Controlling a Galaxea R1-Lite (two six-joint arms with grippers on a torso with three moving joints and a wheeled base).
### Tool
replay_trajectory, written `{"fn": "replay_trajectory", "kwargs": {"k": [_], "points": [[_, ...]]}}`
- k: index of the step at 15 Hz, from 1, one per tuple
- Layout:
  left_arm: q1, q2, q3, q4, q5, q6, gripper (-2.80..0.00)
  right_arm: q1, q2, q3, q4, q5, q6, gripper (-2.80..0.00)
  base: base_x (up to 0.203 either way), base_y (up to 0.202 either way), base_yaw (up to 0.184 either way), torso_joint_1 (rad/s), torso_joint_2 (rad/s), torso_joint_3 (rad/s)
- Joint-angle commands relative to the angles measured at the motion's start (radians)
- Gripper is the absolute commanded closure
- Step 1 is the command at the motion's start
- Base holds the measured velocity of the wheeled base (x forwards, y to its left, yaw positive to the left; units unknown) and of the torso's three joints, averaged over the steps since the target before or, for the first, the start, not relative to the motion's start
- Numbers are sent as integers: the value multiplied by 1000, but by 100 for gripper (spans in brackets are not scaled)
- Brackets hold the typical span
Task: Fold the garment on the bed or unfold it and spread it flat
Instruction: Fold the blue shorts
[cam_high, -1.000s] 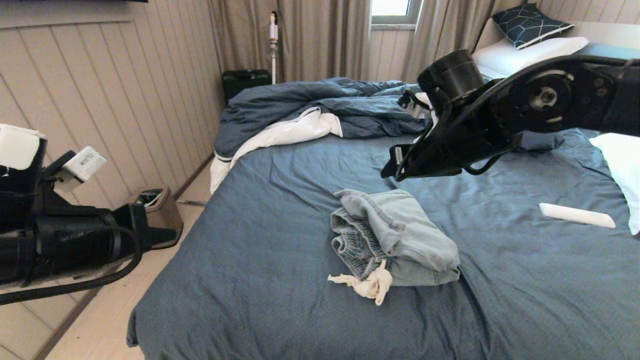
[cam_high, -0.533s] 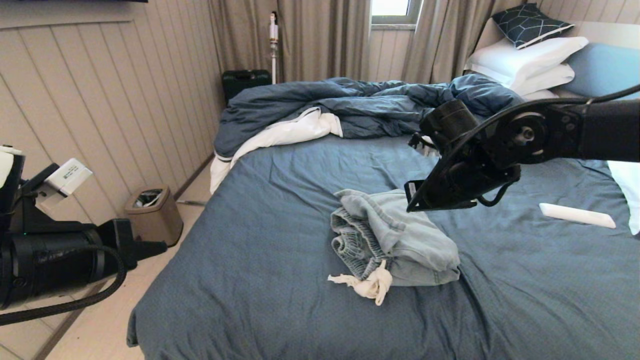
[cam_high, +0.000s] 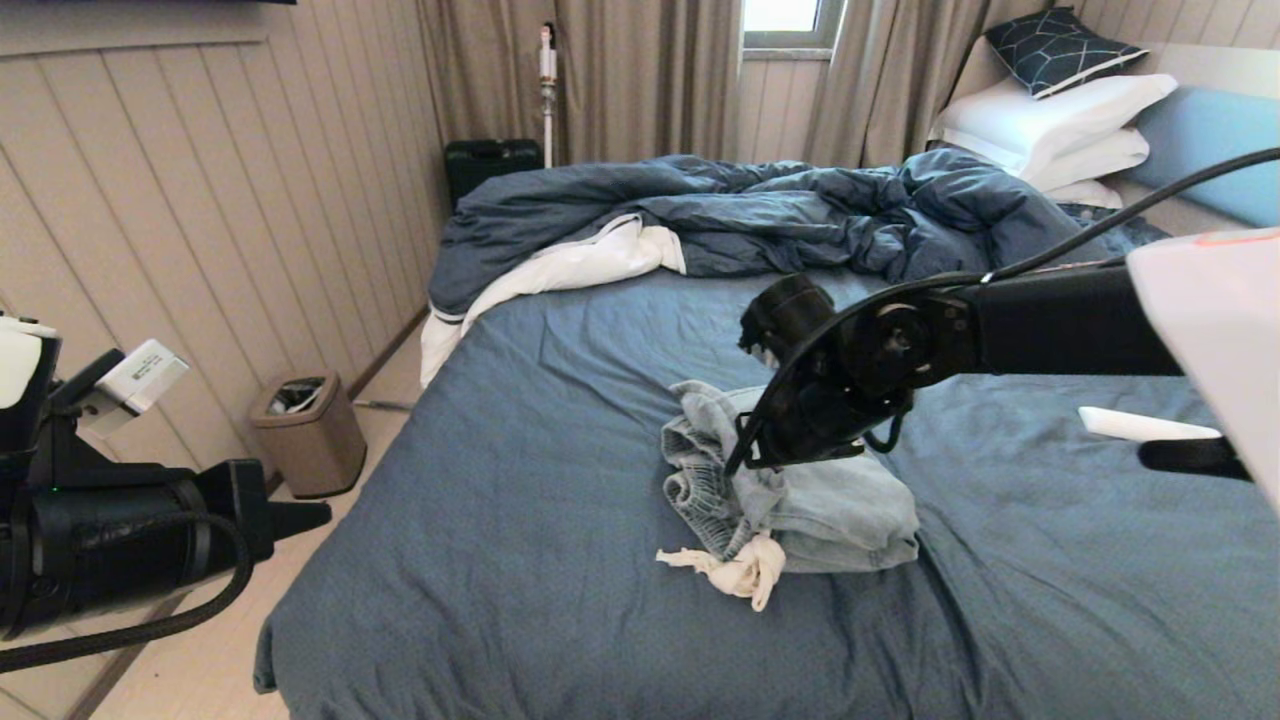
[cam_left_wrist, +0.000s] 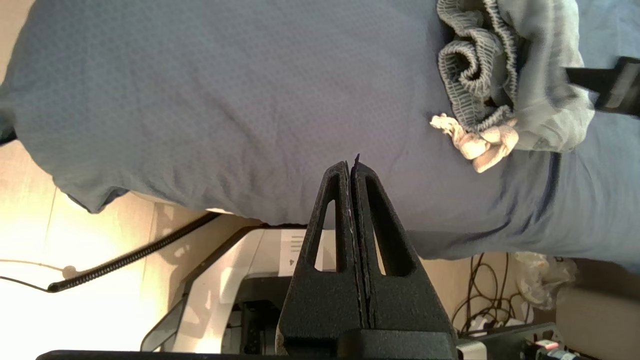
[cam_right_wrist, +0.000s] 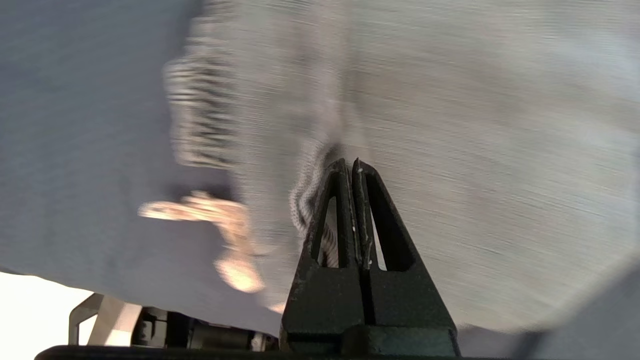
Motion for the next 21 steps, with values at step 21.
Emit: {"fn": "replay_trajectory", "kwargs": {"k": [21], "points": [[0, 2, -1, 2, -13, -4, 0, -83, -4, 38, -56, -33, -9, 0, 0, 0, 0, 0, 0, 0]]}}
